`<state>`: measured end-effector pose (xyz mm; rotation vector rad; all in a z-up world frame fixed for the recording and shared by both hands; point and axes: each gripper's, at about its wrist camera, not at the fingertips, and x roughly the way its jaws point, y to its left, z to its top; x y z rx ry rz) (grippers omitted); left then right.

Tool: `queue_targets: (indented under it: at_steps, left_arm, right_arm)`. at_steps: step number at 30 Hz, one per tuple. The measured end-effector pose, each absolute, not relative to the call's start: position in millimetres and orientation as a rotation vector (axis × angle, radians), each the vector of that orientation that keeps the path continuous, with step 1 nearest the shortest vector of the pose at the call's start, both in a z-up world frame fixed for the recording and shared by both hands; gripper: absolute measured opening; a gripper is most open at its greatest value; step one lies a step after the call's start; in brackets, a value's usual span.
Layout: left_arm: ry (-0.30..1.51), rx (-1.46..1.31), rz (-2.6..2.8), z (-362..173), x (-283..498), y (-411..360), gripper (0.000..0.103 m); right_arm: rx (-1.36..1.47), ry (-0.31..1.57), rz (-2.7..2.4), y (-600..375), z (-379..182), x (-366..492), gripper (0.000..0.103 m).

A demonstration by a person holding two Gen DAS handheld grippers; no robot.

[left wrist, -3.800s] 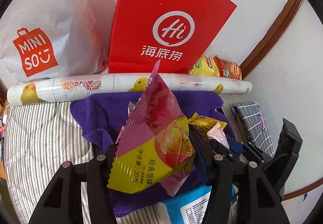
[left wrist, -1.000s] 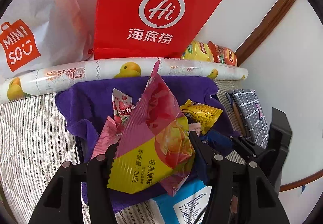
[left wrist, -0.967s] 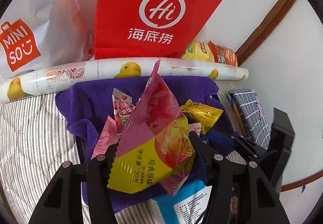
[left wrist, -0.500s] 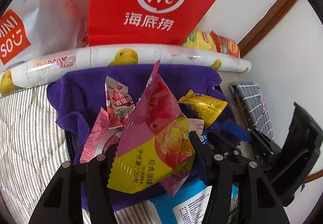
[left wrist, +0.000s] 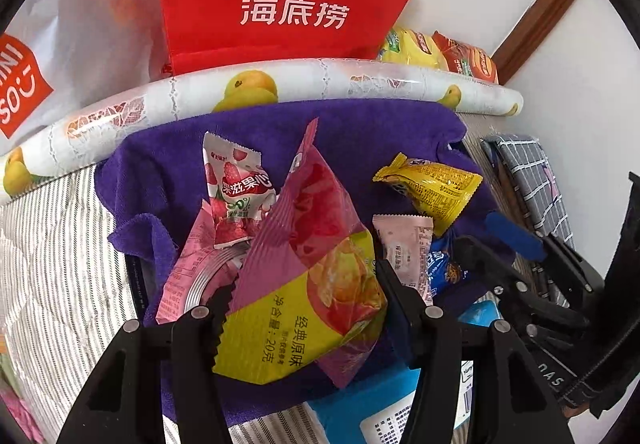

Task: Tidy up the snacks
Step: 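Lower the chip bag onto the towel and open the left gripper, then withdraw both grippers back toward the snack pile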

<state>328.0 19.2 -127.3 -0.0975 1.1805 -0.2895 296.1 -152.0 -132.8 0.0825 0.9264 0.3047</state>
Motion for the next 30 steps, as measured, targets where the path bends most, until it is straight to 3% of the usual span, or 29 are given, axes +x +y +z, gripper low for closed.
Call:
queue_targets:
  at_steps: [11, 19, 30]
  left_arm:
    - [1.209, -0.103, -0.291, -129.4, 330.3, 18.9, 0.058]
    - [1.183, -0.136, -0.305, -110.4, 321.3, 25.2, 0.072]
    - [1.090, -0.156, -0.322, -68.7, 301.1, 35.8, 0.072]
  right_arm:
    - [0.132, 0.922, 0.270, -166.2, -128.1, 280.2, 0.054]
    - [0.126, 0.922, 0.250, -170.4, -116.0, 251.4, 0.054]
    - [0.123, 0.928, 0.237, -165.1, -97.3, 198.7, 0.055]
